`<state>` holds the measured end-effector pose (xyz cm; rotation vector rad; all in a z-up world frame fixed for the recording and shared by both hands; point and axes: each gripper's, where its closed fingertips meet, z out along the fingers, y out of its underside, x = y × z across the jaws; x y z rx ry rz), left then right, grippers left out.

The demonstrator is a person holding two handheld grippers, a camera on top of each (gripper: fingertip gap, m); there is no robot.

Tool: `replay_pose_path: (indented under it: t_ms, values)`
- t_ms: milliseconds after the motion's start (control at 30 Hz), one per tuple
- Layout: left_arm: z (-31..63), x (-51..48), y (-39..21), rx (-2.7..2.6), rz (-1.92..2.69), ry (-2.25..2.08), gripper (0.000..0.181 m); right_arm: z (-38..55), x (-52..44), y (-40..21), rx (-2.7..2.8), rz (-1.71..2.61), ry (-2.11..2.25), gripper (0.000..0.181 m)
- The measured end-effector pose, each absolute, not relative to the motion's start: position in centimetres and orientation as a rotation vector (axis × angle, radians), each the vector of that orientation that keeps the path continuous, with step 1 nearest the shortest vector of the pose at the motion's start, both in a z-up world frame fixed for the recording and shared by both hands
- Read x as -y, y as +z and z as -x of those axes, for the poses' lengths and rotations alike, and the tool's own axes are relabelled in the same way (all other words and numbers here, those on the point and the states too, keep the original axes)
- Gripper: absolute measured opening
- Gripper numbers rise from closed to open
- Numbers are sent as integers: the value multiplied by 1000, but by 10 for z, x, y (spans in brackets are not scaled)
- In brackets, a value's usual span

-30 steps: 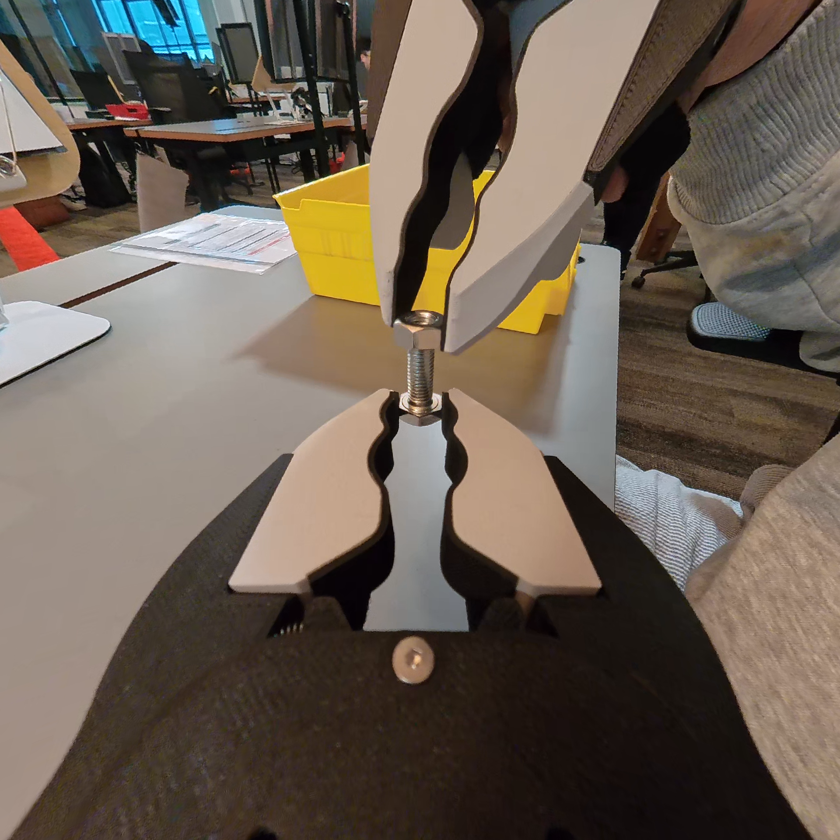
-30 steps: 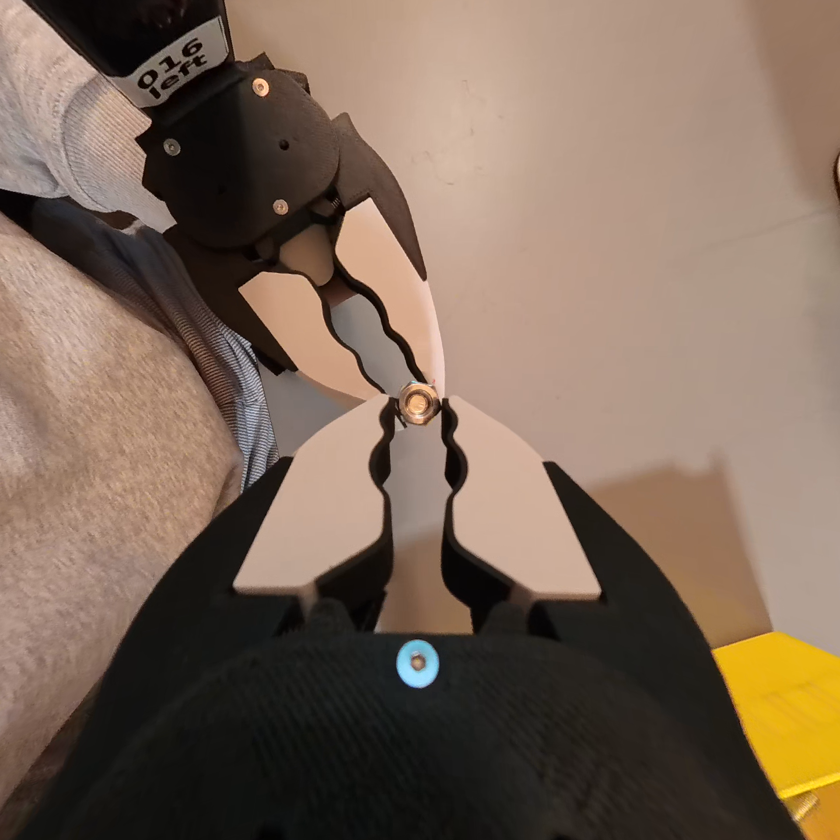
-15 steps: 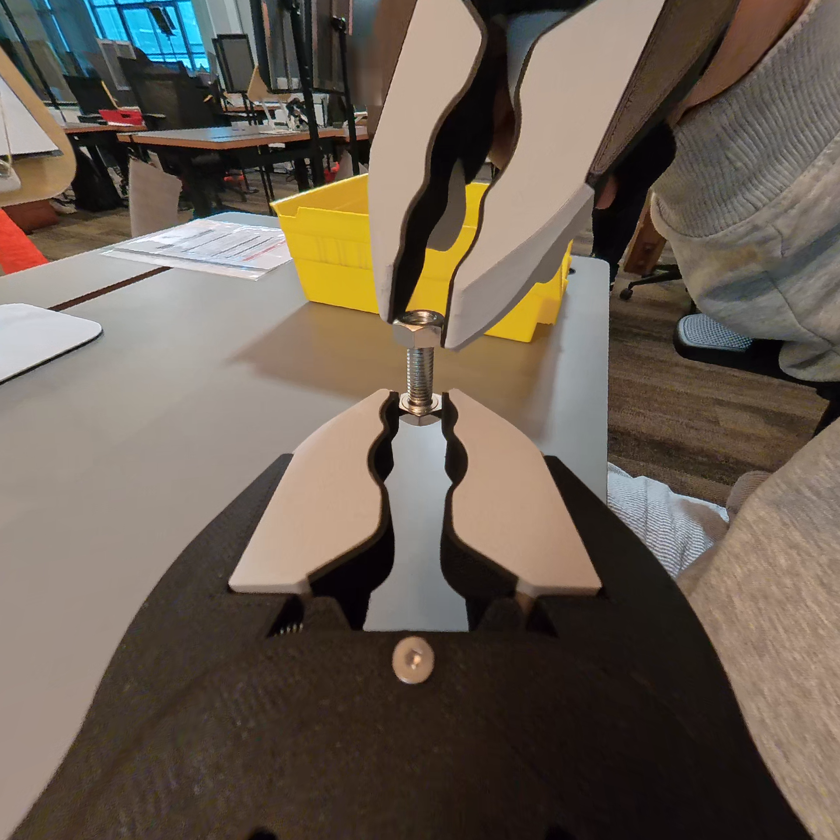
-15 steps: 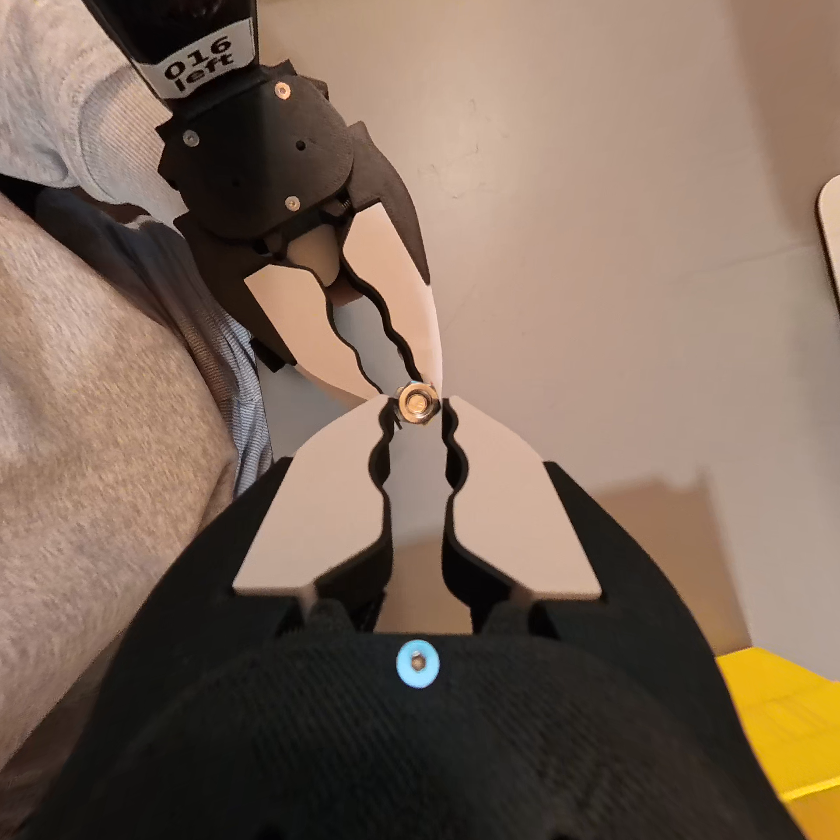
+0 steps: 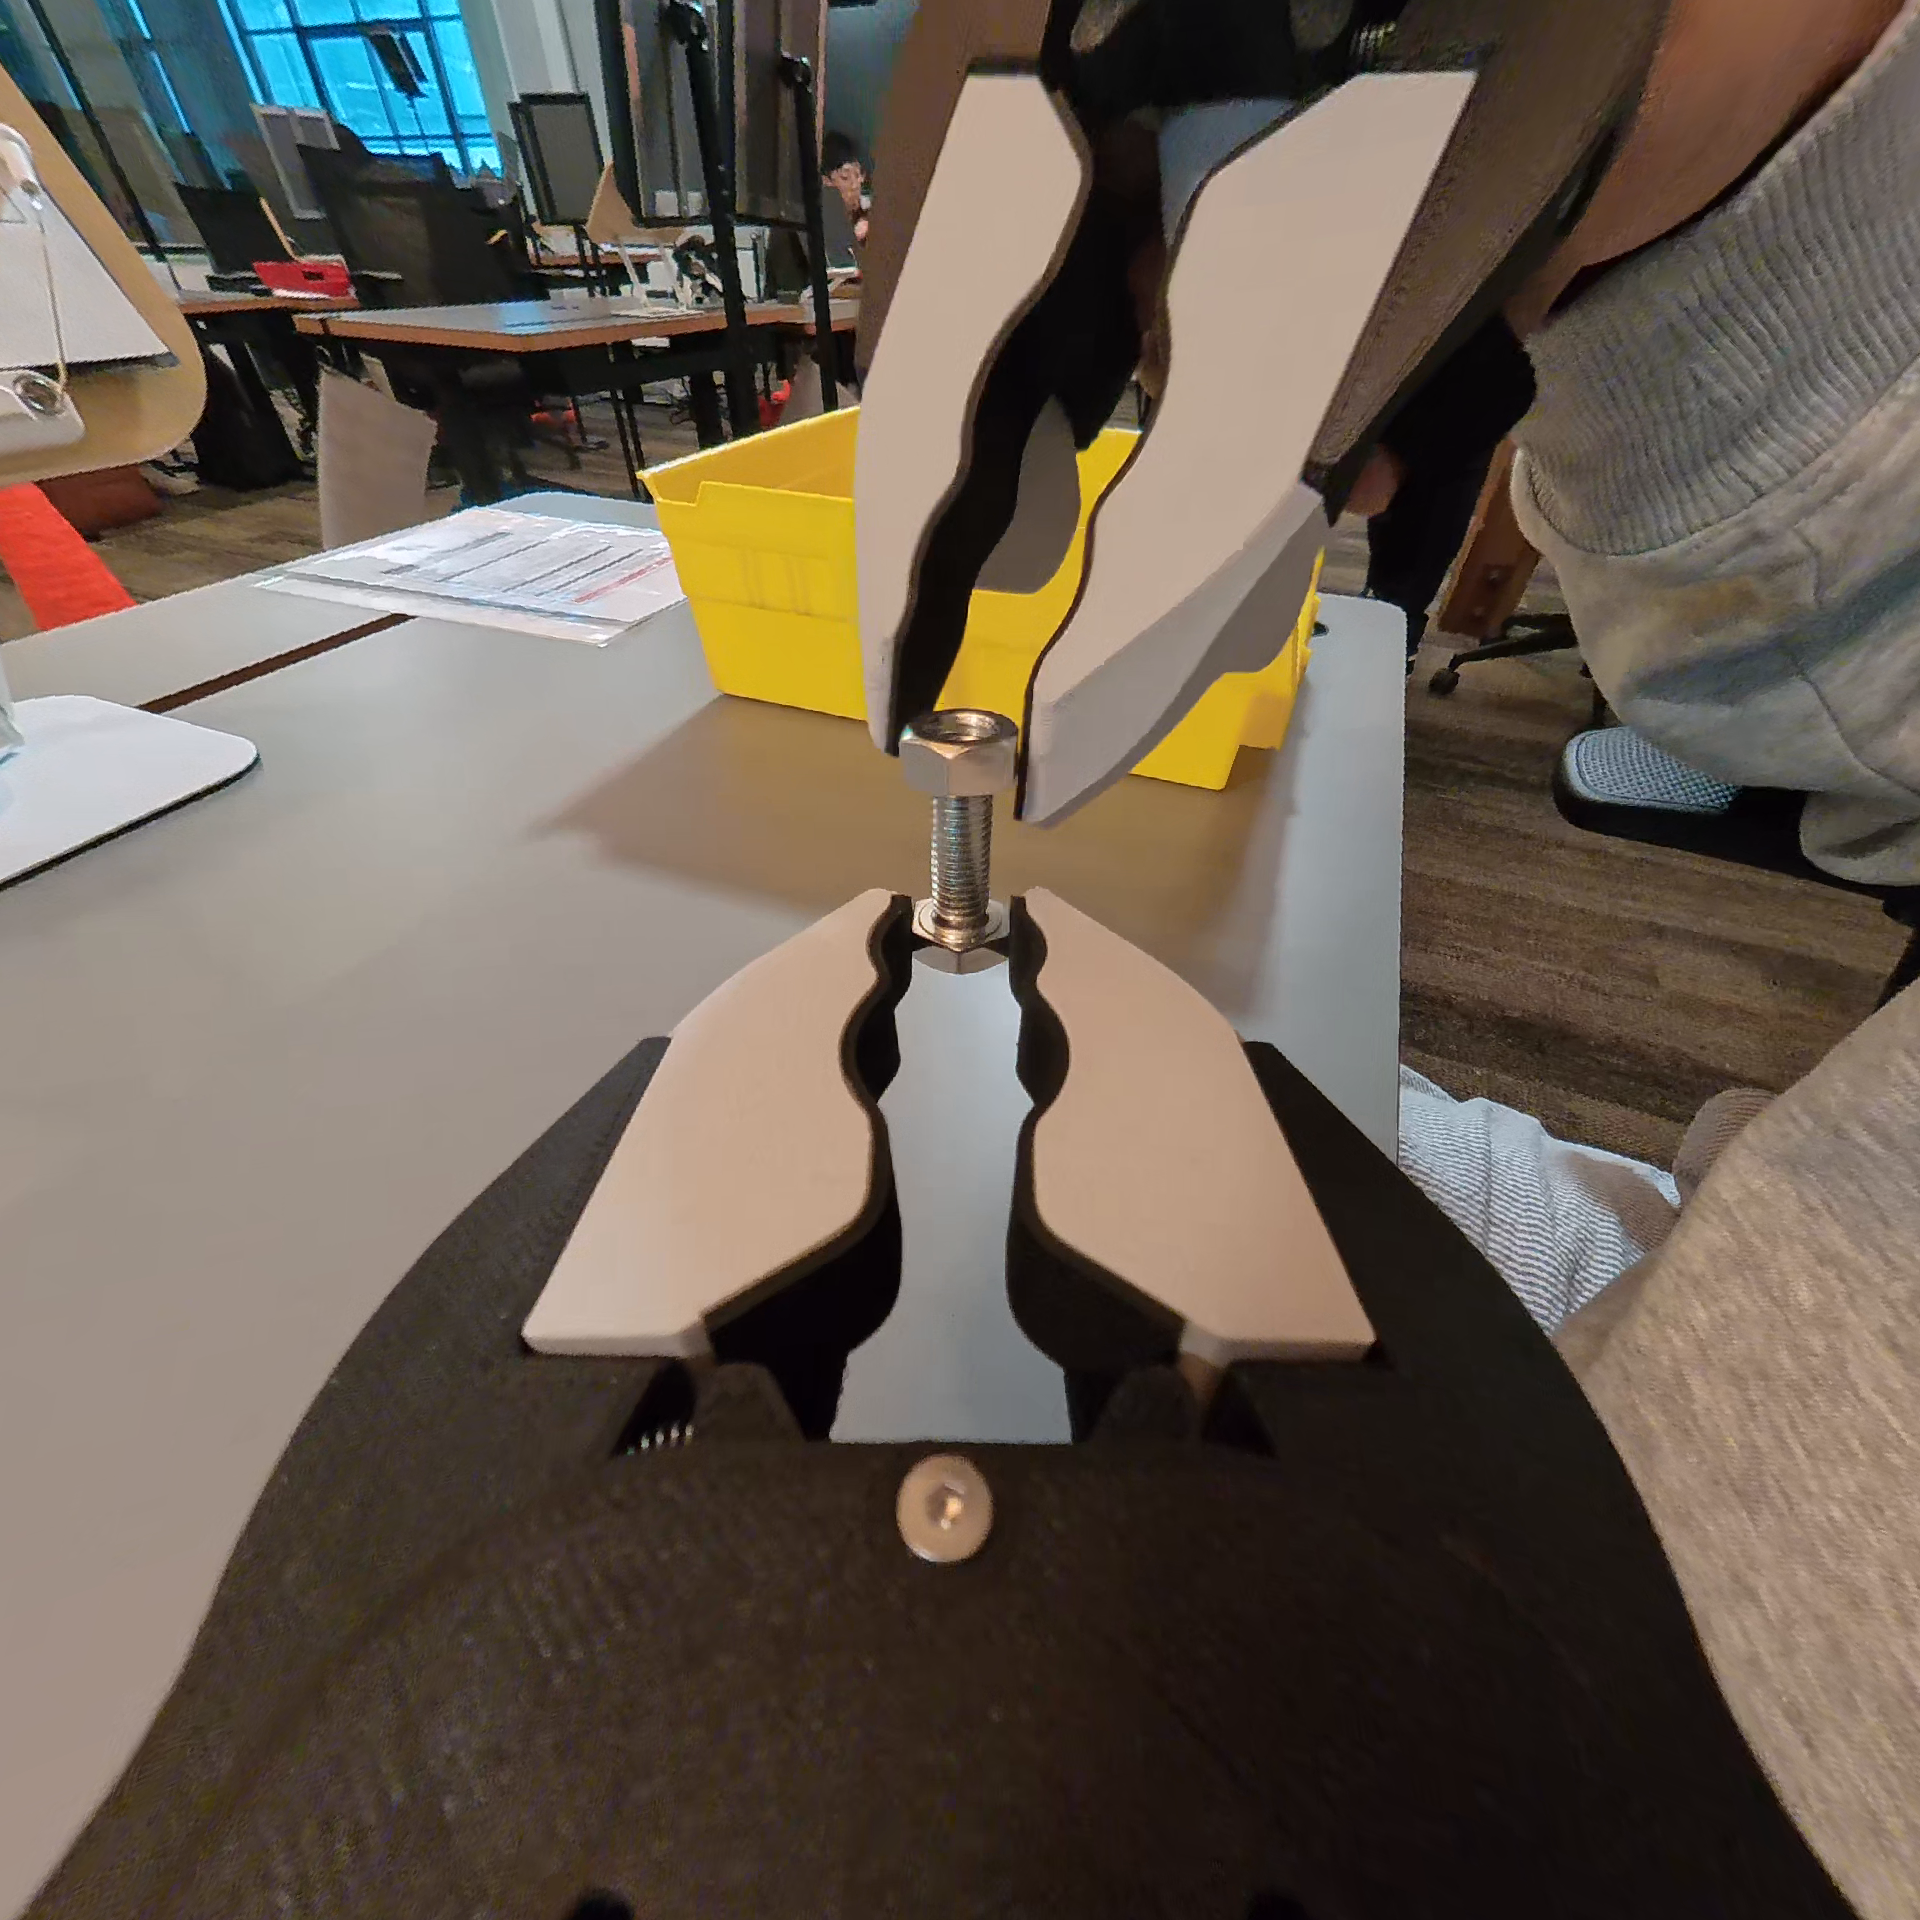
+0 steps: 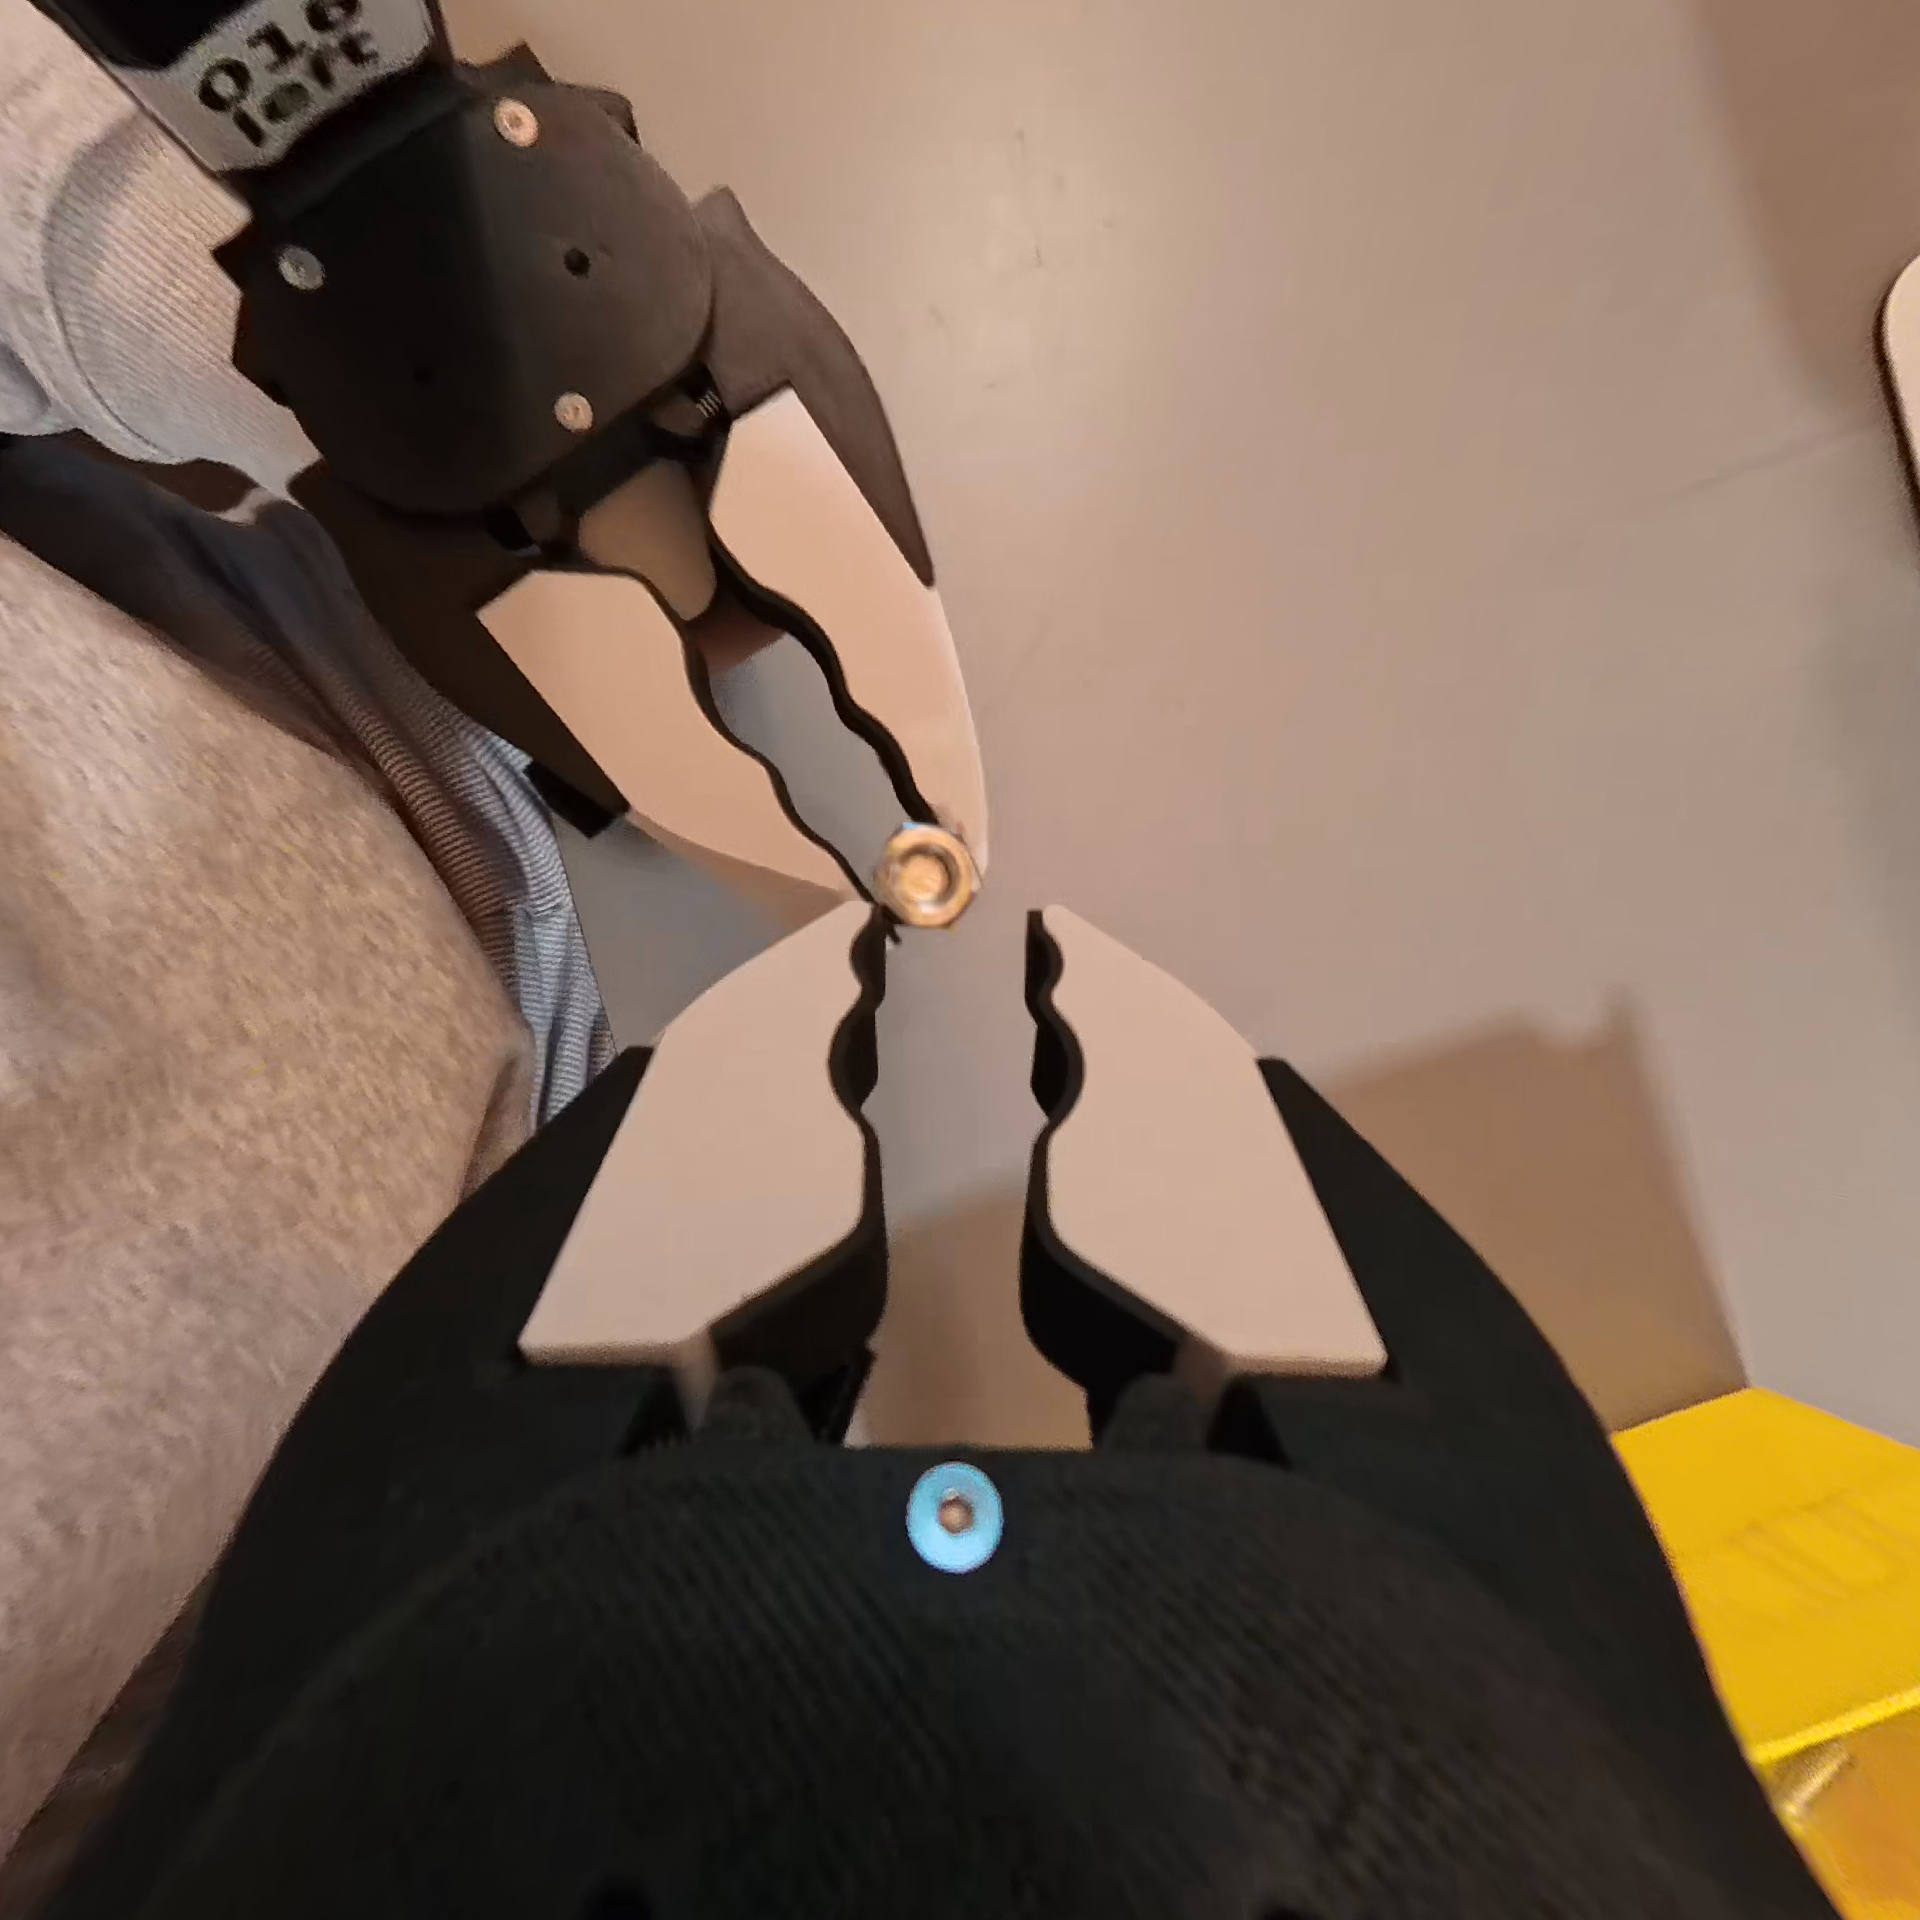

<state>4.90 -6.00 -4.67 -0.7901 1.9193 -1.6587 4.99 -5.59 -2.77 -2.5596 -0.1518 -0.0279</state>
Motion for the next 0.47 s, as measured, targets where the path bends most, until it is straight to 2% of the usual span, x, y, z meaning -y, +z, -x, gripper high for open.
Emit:
replay_pose_path:
  t_ms: [467]
  values:
    - [-48, 61, -47, -1921, 787, -1662, 19, -47, 52, -23, 145, 2522, 12, 30]
